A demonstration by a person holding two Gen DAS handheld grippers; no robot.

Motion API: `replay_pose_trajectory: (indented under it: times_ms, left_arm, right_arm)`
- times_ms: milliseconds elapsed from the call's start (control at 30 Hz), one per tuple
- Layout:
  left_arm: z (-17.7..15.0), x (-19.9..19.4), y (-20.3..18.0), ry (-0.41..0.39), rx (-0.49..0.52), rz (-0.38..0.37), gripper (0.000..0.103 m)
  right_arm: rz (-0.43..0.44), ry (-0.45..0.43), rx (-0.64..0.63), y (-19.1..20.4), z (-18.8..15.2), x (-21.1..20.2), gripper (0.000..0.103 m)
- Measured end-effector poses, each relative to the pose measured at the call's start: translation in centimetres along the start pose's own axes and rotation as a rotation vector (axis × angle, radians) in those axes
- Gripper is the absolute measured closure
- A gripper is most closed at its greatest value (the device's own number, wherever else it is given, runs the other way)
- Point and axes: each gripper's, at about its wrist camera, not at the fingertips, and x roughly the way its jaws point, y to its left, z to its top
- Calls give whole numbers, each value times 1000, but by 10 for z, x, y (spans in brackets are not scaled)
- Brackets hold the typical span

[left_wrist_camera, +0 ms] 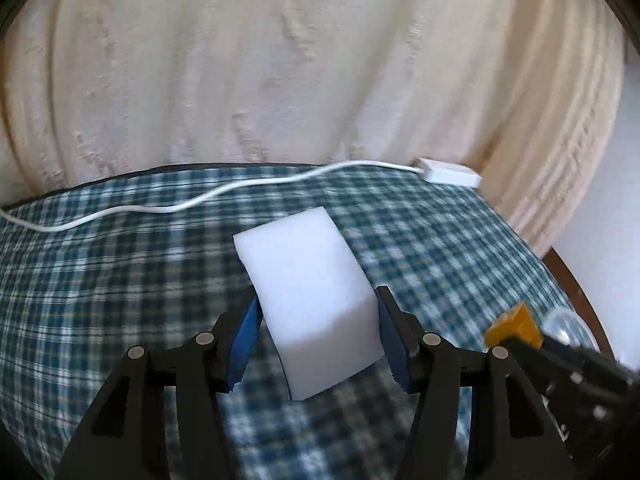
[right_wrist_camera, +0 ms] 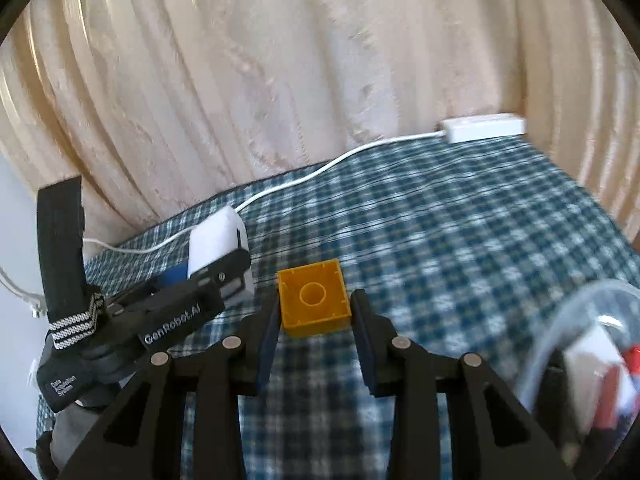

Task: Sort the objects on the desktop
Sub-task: 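Carry the sponge and yellow block over the bowl with both grippers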

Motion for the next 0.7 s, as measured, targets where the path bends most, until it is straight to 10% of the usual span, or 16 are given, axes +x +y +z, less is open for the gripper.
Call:
replay_pose_trajectory:
  times_ms: [700]
  left_arm:
    - [-38, -27, -114, 34, 130, -169, 43]
  right_arm:
    - [-236, -124, 213, -141, -33, -119, 64]
